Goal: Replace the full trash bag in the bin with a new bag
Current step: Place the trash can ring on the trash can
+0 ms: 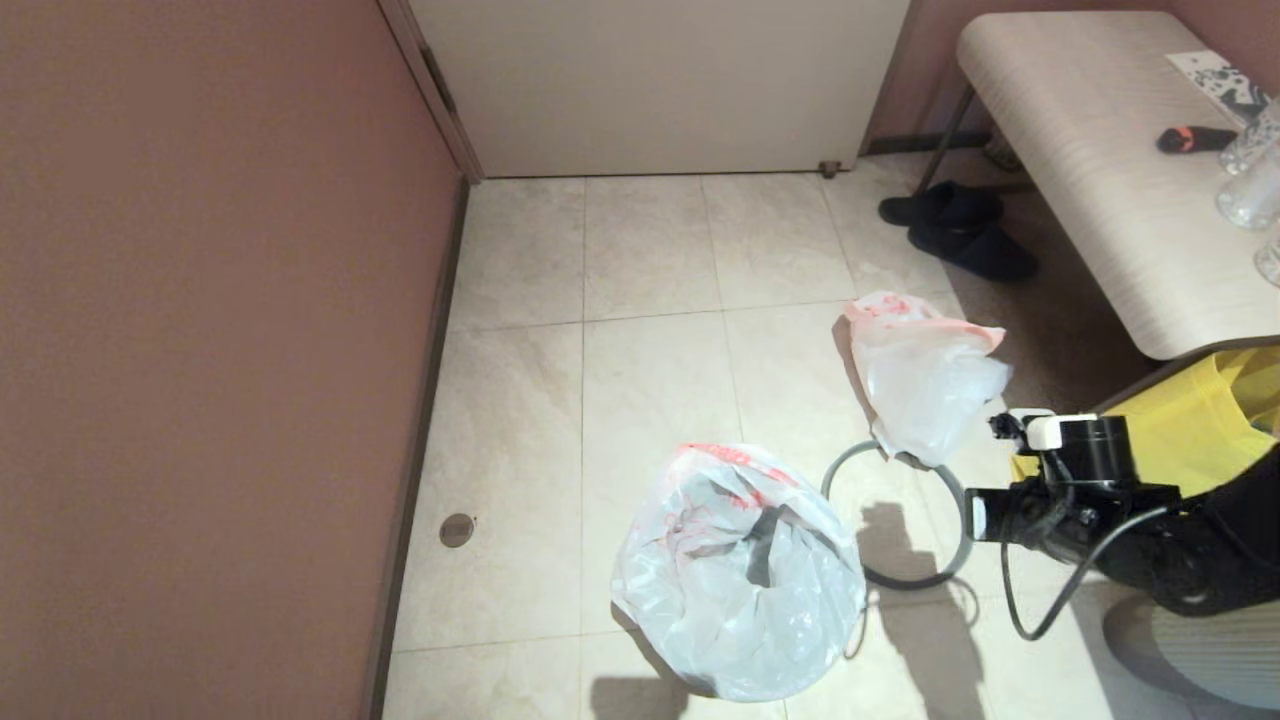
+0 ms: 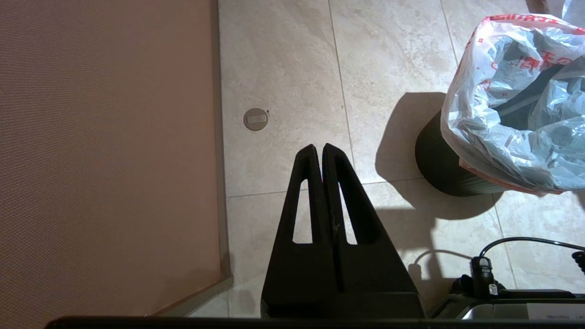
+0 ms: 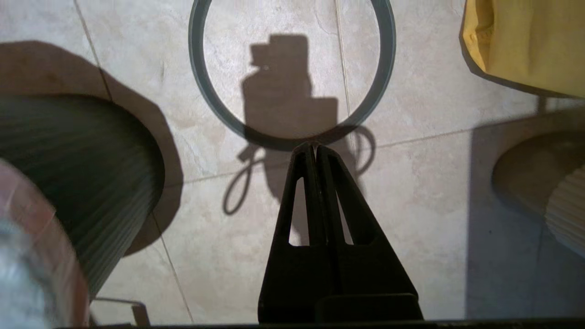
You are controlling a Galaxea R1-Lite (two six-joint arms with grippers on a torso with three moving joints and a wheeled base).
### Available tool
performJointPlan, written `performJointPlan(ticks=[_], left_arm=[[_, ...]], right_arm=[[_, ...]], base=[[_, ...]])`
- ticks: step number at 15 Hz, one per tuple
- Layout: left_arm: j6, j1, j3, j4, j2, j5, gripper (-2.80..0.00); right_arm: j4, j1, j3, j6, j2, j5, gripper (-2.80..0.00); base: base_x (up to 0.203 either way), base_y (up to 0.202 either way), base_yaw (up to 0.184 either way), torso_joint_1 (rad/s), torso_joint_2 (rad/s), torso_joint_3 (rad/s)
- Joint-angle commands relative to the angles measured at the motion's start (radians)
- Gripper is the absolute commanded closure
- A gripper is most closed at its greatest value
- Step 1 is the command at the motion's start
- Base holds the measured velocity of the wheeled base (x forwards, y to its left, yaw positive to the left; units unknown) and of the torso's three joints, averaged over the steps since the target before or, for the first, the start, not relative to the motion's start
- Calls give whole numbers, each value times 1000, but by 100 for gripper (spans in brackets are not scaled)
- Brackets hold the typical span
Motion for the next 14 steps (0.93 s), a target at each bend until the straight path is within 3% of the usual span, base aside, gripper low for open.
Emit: performJointPlan(ticks=[1,4,9,11,14], left_arm=[[0,0,0,0,1,0,0],[0,0,0,1,1,0,0],[0,0,0,0,1,0,0],[0,0,0,1,1,0,0],[0,0,0,0,1,0,0]], right_arm=[[15,-39,-160,0,187,10,0],[138,-96,-397,33,318,60,0],[491,-179,-796,169,552,107,0],[640,-218,-896,183,579,96,0],[687,-293,-993,132,648,96,0]], base=[[0,0,0,0,0,0],[0,0,0,0,0,0],[0,0,0,0,0,0],[0,0,0,0,0,0],[0,0,0,0,0,0]])
